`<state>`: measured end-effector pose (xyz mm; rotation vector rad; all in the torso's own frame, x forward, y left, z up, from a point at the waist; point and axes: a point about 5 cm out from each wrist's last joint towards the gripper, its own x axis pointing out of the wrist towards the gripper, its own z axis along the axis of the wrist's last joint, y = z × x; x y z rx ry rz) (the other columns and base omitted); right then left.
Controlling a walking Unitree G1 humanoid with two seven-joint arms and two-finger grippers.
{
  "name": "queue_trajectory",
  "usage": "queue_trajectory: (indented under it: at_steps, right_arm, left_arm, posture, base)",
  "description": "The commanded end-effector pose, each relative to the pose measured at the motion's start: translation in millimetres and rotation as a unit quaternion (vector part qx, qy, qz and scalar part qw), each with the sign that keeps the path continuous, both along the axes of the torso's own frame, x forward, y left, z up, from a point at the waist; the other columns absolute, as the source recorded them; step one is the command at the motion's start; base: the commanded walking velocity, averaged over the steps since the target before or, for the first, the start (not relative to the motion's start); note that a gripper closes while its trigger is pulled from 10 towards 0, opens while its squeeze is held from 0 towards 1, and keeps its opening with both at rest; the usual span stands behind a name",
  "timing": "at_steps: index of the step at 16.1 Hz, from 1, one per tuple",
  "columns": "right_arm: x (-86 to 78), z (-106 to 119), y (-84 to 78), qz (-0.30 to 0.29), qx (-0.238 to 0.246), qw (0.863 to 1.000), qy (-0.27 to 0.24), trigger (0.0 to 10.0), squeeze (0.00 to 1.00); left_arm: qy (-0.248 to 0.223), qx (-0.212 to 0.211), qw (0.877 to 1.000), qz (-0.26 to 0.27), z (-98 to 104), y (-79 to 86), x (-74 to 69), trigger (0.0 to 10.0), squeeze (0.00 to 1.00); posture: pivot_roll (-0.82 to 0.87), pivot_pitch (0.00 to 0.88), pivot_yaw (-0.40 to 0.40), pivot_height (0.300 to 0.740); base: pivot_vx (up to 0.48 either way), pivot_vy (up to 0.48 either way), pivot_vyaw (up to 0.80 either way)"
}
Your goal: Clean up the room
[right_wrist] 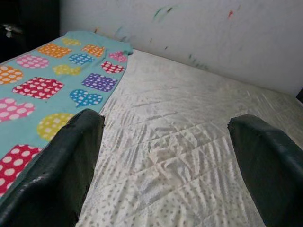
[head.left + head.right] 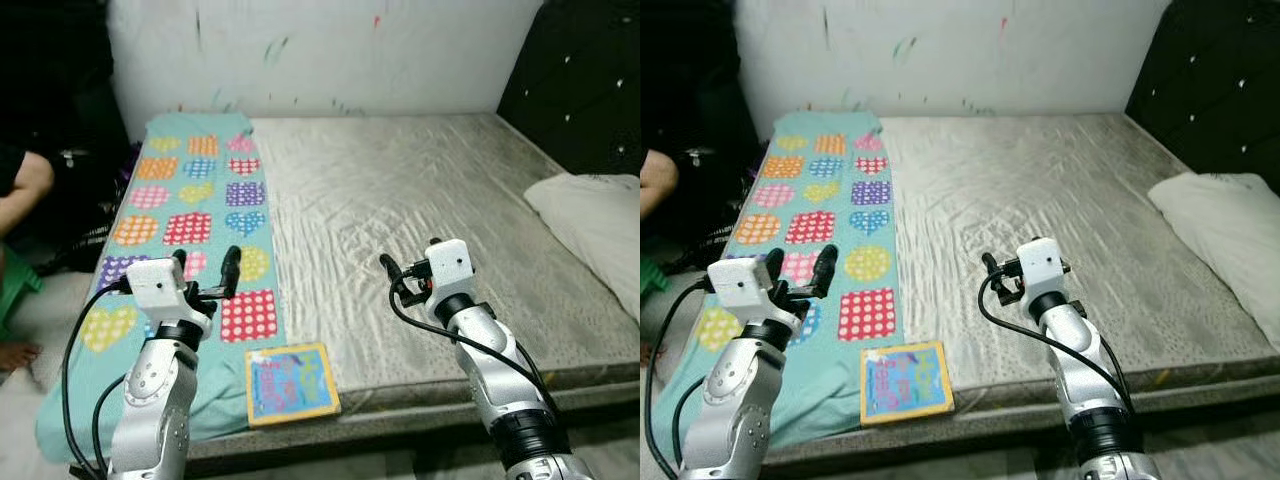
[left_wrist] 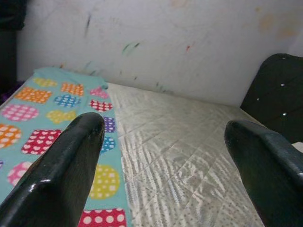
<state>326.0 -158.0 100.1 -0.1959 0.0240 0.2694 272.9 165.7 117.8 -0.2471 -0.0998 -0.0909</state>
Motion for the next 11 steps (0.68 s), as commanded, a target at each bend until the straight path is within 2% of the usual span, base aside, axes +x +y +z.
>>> queue_trajectory:
  at_steps: [1, 7, 11]
  right_arm:
    - [-0.1, 2.7, -1.2, 0.001, 0.004, 1.000, -0.005, 10.0, 0.00]
    - [0.5, 2.5, -3.4, -0.001, 0.004, 1.000, -0.004, 10.0, 0.00]
    - [1.3, 2.5, -8.6, -0.007, 0.001, 1.000, -0.004, 10.0, 0.00]
  left_arm:
    - [-0.010, 0.000, 1.000, -0.001, 4.1, 0.4, -0.1, 10.0, 0.00]
    - [-0.001, 0.002, 1.000, 0.002, 2.1, 1.1, 0.3, 10.0, 0.00]
    - [0.003, 0.001, 1.000, 0.003, 0.9, 1.4, 0.7, 10.0, 0.00]
  posture:
    - [-0.06, 0.000, -0.029, 0.740]
    - [-0.06, 0.000, -0.030, 0.740]
    - [-0.06, 0.000, -0.030, 0.740]
  base:
    - [0.390, 0.000, 0.00]
    - [0.366, 0.000, 0.00]
    - [0.000, 0.000, 0.00]
